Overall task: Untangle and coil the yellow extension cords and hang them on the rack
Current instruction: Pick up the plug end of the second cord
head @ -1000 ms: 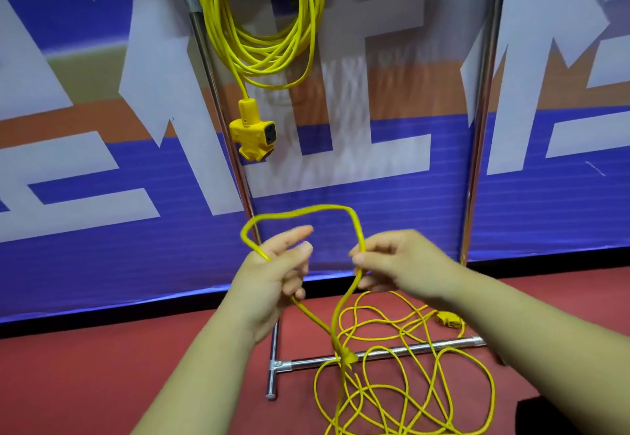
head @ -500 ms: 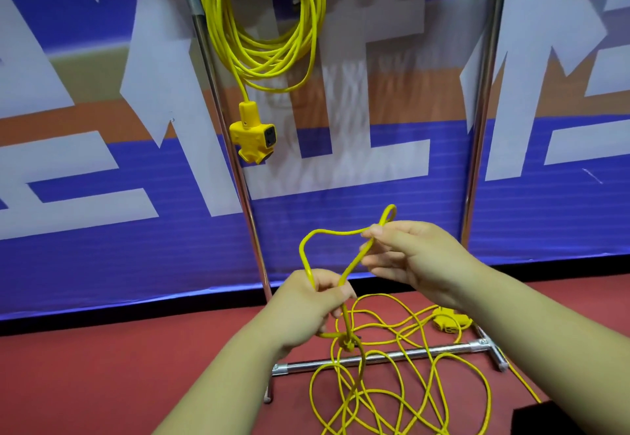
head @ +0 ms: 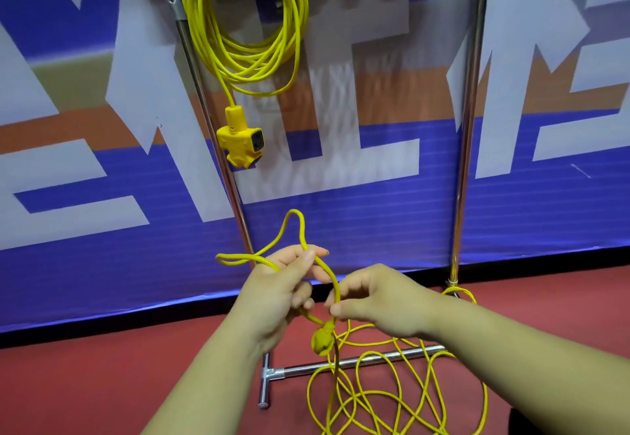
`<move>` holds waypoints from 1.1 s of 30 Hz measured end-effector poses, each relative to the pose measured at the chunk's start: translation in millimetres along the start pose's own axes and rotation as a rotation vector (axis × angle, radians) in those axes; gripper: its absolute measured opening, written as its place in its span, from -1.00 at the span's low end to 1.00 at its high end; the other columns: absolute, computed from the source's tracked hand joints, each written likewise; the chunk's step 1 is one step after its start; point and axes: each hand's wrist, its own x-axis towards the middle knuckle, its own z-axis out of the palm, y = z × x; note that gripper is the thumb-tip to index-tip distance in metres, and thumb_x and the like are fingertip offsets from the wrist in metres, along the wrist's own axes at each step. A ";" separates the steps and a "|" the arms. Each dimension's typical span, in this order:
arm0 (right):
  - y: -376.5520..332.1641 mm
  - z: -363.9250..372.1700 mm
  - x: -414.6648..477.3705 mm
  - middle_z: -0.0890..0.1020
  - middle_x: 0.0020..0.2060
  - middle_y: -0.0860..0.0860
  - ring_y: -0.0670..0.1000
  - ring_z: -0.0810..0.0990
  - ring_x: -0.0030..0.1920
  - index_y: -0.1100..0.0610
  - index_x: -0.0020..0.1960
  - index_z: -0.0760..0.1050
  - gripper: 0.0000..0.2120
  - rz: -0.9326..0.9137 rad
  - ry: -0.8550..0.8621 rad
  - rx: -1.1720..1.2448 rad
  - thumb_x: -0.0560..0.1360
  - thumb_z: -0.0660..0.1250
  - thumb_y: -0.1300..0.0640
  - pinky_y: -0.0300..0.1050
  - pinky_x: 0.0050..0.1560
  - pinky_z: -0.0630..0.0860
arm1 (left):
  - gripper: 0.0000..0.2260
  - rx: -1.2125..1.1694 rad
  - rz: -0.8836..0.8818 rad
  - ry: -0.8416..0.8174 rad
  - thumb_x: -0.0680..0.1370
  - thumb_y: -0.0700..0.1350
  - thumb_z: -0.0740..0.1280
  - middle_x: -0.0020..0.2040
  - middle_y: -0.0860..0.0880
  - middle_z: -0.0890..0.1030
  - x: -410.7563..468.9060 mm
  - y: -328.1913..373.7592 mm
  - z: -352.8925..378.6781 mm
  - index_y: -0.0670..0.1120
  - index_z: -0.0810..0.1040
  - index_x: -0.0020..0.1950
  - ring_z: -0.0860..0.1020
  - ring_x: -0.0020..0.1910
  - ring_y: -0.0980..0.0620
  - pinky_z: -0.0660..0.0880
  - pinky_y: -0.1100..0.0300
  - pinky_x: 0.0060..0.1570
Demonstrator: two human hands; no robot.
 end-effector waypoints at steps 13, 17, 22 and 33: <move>5.8 -53.8 -3.1 0.56 -0.43 0.02 -0.16 0.44 -0.55 0.00 0.00 0.61 -0.82 0.126 0.217 -0.157 0.64 0.22 0.07 -0.20 -0.43 0.37 | -0.37 1.353 -0.406 -0.085 0.45 0.34 0.39 0.28 -0.02 0.58 6.4 -25.2 -50.9 -0.04 0.50 0.37 0.55 0.21 0.00 0.46 0.19 0.17; -7.5 -49.5 -8.1 0.59 -0.43 0.05 -0.13 0.48 -0.46 -0.05 -0.02 0.65 -0.84 -0.005 0.145 -0.212 0.61 0.29 0.03 -0.17 -0.34 0.45 | -0.24 0.940 -0.058 -0.091 0.41 0.22 0.52 0.40 0.13 0.41 8.5 -26.7 -24.3 0.19 0.27 0.54 0.44 0.35 0.12 0.39 0.16 0.33; -30.5 -51.7 -14.2 0.48 -0.45 0.06 -0.06 0.37 -0.50 0.07 0.03 0.65 -0.82 -0.119 0.289 0.243 0.64 0.26 0.15 -0.24 -0.49 0.29 | -0.83 0.841 0.002 -0.241 0.48 0.04 0.51 0.06 0.05 0.67 12.8 -42.4 -8.1 0.07 0.64 0.03 0.58 0.02 0.21 0.48 0.19 0.16; 31.4 -97.1 -6.8 0.53 -0.37 0.08 0.07 0.50 -0.37 0.20 -0.05 0.67 -0.80 0.232 0.694 0.248 0.58 0.31 0.14 -0.12 -0.39 0.33 | -0.70 0.059 -0.203 0.243 0.68 0.03 0.22 -0.41 0.01 0.27 30.5 -30.5 -20.2 -0.04 0.34 -0.21 0.28 -0.48 0.06 0.41 0.15 -0.37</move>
